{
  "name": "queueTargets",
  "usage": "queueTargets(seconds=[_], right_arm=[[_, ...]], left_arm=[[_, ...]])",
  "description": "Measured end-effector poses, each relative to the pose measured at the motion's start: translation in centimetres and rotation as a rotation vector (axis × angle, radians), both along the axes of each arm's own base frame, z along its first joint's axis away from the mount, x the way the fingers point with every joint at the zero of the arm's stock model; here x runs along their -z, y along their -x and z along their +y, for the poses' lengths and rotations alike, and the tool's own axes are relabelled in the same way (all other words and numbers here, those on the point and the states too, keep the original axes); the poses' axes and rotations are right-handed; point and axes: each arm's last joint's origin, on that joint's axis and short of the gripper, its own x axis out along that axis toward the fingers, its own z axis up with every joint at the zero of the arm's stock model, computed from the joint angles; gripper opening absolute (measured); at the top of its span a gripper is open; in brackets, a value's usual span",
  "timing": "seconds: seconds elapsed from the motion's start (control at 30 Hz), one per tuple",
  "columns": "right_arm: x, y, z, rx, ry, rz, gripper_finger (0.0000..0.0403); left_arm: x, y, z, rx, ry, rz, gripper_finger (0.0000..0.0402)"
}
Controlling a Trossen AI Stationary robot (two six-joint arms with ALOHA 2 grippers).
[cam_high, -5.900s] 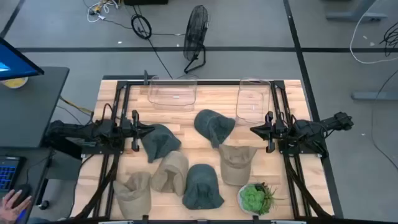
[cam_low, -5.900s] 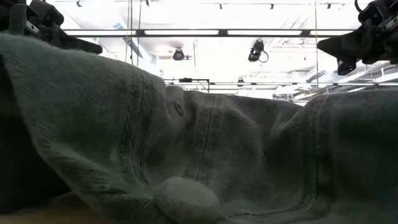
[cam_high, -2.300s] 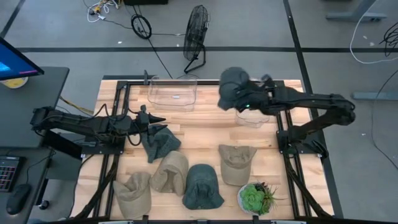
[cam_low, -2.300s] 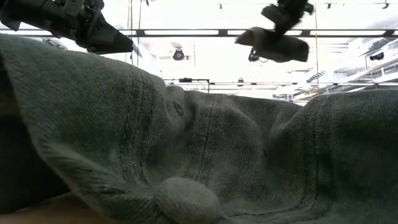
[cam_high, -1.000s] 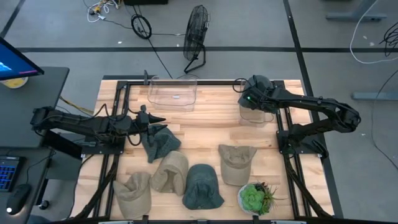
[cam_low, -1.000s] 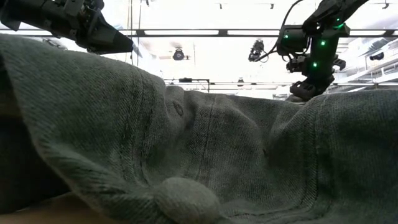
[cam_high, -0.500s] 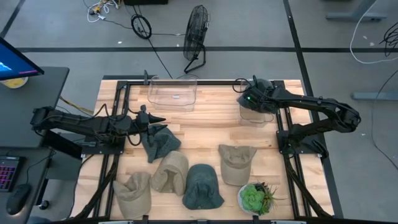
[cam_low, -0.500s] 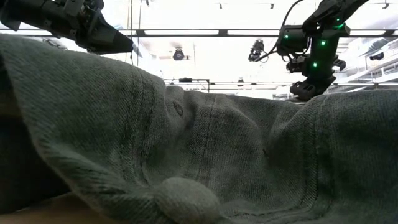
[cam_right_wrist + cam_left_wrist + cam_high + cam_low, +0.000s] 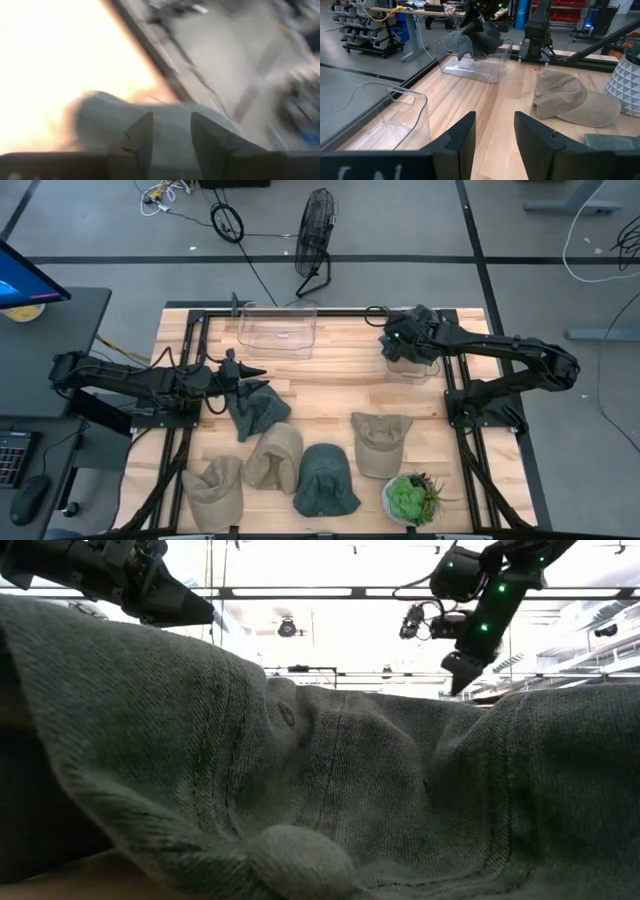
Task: Pick & Place hat
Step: Put the top right black cap into the right transparent bin
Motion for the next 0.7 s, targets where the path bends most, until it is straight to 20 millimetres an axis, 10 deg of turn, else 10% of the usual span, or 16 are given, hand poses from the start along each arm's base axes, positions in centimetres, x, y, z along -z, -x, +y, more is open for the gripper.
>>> queueTargets(seconds=[0.7], right_arm=[[3.4, 0.1, -1.6, -0.140, -0.276, 0.177, 0.0162]], left_arm=[[0.2, 0.0, 0.0, 0.000, -0.003, 0.021, 0.0138]])
